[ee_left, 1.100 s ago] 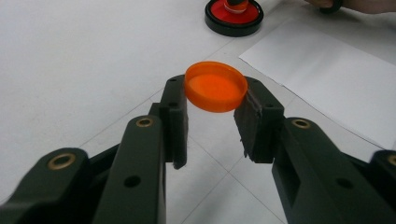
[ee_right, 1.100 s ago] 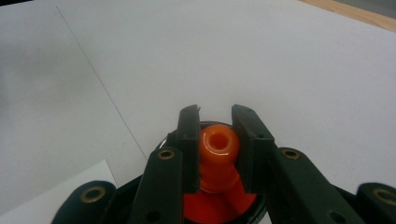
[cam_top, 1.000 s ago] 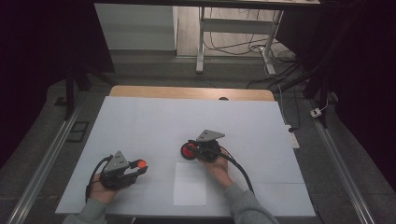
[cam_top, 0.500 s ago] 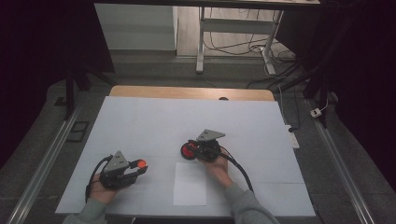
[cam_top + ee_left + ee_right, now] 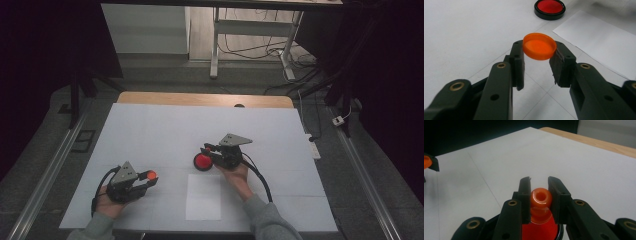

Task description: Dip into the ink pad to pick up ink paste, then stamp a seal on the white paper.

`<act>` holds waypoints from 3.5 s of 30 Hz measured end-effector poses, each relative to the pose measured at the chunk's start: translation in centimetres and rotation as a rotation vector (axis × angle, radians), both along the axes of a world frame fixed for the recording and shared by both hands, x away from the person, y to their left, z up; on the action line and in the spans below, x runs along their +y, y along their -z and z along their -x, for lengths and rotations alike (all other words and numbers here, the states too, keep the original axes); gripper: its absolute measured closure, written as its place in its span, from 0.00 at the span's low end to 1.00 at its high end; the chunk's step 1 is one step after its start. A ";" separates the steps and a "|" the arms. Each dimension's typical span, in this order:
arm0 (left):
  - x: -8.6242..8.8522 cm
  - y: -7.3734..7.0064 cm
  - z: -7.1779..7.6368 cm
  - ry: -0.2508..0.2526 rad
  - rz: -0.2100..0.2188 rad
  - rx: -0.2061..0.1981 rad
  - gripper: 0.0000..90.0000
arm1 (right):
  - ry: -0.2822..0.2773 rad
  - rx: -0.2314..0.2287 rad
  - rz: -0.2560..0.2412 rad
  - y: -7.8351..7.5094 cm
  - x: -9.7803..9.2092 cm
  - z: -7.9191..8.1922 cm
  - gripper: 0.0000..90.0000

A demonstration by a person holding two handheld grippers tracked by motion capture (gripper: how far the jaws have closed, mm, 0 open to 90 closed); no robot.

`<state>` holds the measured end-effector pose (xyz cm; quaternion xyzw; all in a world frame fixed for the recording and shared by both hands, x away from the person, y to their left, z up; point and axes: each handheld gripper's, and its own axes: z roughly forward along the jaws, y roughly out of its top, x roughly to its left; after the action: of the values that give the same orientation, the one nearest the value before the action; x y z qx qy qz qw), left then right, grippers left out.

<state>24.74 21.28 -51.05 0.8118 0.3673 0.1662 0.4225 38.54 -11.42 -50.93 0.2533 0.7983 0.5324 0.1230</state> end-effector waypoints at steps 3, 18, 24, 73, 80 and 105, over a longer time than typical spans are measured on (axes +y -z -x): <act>0.0 0.0 -0.1 -0.002 0.000 0.001 0.72 | -0.005 0.001 0.010 0.1 0.1 0.0 0.80; 0.1 0.0 -0.1 -0.004 -0.001 0.000 0.72 | -0.013 0.005 0.008 -0.5 -0.3 0.4 0.80; 0.2 0.0 -0.1 -0.005 0.000 0.000 0.72 | -0.027 0.008 0.011 -0.8 -0.4 0.8 0.80; 0.2 0.1 -0.1 -0.006 0.000 -0.002 0.72 | -0.060 0.002 0.029 -1.4 -2.3 3.3 0.80; 0.2 0.1 -0.2 -0.006 0.000 -0.002 0.72 | -0.066 0.007 0.032 -1.5 -2.6 3.8 0.80; 0.1 0.1 -0.2 -0.003 -0.001 0.000 0.72 | -0.110 0.021 0.055 -1.1 -2.8 5.4 0.80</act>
<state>24.94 21.41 -51.17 0.8115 0.3685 0.1672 0.4217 33.09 -14.20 -49.84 0.2110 0.8266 0.5135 0.0919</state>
